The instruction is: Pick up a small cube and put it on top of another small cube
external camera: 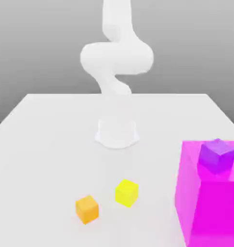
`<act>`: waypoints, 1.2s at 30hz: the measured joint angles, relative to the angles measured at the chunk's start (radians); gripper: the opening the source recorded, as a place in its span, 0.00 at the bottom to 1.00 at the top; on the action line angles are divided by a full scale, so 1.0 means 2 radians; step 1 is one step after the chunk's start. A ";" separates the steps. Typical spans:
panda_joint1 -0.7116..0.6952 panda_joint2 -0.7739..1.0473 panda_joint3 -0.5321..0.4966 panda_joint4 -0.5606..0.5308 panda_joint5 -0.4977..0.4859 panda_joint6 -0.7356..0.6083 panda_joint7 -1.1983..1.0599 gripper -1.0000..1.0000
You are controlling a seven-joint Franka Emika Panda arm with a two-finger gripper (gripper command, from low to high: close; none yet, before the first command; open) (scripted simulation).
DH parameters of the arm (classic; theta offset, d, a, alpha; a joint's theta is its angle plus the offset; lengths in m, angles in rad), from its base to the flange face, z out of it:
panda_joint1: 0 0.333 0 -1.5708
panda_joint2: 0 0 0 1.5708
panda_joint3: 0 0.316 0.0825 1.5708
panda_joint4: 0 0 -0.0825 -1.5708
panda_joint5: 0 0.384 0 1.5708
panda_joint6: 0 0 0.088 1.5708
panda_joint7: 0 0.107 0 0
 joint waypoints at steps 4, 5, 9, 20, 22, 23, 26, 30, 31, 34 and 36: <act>-0.010 0.077 -0.007 -0.033 -0.038 0.041 -0.041 0.50; -0.012 0.095 -0.010 -0.041 -0.046 0.051 -0.052 0.50; -0.017 0.168 -0.027 -0.072 -0.070 0.090 -0.100 0.50; -0.031 0.365 -0.065 -0.162 -0.017 0.208 -0.318 0.50; -0.042 0.399 -0.050 -0.177 0.022 0.230 -0.378 0.50; -0.048 0.416 -0.042 -0.179 0.036 0.242 -0.395 0.50; -0.065 0.470 -0.023 -0.172 0.055 0.285 -0.414 0.50; -0.072 0.521 -0.014 -0.163 0.061 0.325 -0.421 0.00; -0.072 0.521 -0.014 -0.163 0.061 0.325 -0.421 0.00; -0.072 0.521 -0.014 -0.163 0.060 0.324 -0.420 0.00; -0.073 0.522 -0.013 -0.163 0.060 0.325 -0.420 0.00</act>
